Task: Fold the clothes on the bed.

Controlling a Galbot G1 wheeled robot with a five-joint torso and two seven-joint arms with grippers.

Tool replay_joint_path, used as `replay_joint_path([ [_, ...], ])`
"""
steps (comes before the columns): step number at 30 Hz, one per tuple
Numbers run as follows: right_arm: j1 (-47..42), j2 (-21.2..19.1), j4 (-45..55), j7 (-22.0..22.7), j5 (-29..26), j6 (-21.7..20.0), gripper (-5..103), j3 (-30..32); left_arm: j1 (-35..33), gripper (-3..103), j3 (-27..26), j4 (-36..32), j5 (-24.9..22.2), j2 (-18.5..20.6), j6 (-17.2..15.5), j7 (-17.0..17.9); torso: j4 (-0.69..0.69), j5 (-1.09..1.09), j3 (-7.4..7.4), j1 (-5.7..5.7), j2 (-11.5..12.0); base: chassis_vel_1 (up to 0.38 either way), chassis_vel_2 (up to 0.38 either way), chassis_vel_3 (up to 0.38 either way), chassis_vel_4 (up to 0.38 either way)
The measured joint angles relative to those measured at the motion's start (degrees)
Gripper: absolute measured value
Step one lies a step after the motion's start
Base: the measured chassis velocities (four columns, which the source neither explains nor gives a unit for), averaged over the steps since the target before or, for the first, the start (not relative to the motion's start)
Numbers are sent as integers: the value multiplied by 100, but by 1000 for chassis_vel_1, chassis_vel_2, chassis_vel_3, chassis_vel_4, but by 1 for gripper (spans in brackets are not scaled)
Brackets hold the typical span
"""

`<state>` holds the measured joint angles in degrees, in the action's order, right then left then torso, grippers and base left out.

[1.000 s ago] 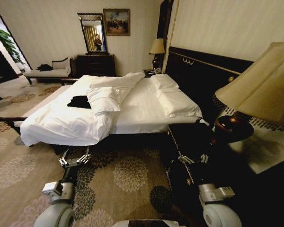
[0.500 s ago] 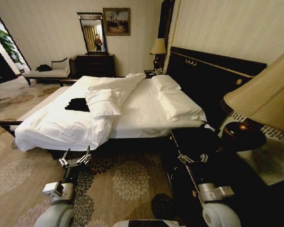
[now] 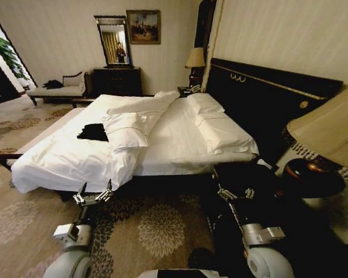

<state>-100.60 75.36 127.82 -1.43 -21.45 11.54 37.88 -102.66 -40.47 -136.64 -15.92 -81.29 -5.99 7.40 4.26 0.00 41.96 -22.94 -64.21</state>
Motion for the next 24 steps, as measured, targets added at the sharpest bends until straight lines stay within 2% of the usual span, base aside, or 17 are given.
replay_joint_path([
  [24, 92, 37, -86, -4, 4, -2, 100, -19, -49, 100, -11, -20, 81, -32, 46, -15, 0, 0, 0, 0, 0, -127, 129, 129, -124],
])
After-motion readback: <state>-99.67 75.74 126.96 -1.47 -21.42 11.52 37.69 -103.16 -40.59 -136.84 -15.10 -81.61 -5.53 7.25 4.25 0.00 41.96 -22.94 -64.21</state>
